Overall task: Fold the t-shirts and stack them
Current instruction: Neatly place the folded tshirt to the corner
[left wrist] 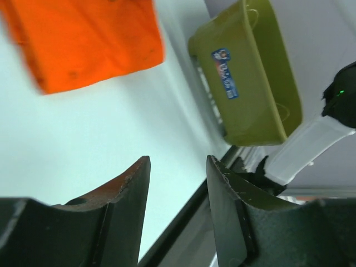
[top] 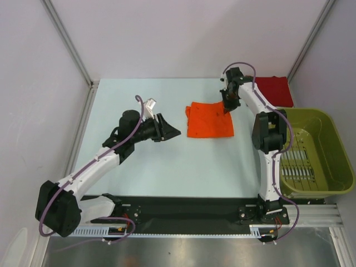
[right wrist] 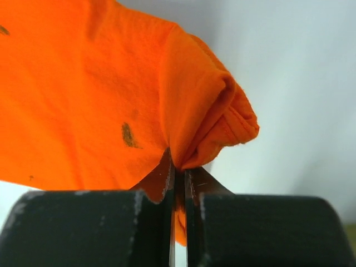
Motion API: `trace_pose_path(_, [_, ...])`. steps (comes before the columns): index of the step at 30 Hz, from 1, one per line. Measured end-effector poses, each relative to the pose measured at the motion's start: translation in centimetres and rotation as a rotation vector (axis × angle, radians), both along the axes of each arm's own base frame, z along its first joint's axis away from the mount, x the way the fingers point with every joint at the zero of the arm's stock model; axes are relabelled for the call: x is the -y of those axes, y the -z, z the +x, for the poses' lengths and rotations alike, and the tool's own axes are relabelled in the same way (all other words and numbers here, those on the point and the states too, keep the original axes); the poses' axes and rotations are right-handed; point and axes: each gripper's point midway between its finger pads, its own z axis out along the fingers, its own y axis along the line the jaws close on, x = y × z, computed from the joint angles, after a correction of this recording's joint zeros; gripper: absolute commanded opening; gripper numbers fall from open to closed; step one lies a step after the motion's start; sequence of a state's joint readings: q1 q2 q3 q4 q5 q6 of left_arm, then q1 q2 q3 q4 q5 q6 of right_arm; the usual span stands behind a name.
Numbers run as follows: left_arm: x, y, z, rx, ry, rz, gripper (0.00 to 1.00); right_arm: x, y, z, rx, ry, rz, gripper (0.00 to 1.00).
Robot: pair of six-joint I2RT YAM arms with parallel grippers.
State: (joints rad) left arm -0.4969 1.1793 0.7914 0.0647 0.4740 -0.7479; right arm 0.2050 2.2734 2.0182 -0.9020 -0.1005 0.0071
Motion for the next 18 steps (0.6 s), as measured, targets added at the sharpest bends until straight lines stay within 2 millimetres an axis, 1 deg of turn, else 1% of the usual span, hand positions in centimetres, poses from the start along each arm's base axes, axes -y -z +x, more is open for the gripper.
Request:
trace_pose_path(3, [-2.0, 0.4, 0.0, 0.018, 0.015, 0.043, 0.52, 2.0, -2.7, 1.3, 0.063, -0.008, -0.102, 0.00])
trace_pose_path(7, [-4.6, 1.5, -0.1, -0.016, 0.045, 0.069, 0.52, 5.7, -7.5, 3.5, 0.170, 0.020, -0.198, 0.00])
trace_pose_path(10, [-6.1, 2.5, -0.6, -0.058, 0.062, 0.092, 0.52, 8.5, -10.2, 4.7, 0.241, 0.041, -0.278, 0.00])
trace_pose_path(11, [-6.3, 2.9, -1.0, -0.068, 0.072, 0.106, 0.52, 9.6, -10.7, 5.0, 0.255, 0.050, -0.318, 0.00])
trace_pose_path(14, [-6.1, 3.4, -2.1, -0.079, 0.123, 0.118, 0.52, 11.3, -11.3, 5.0, 0.263, 0.049, -0.413, 0.00])
trace_pose_path(18, [-6.0, 3.8, -2.5, -0.076, 0.149, 0.112, 0.51, 12.3, -12.0, 5.7, 0.295, 0.023, -0.517, 0.00])
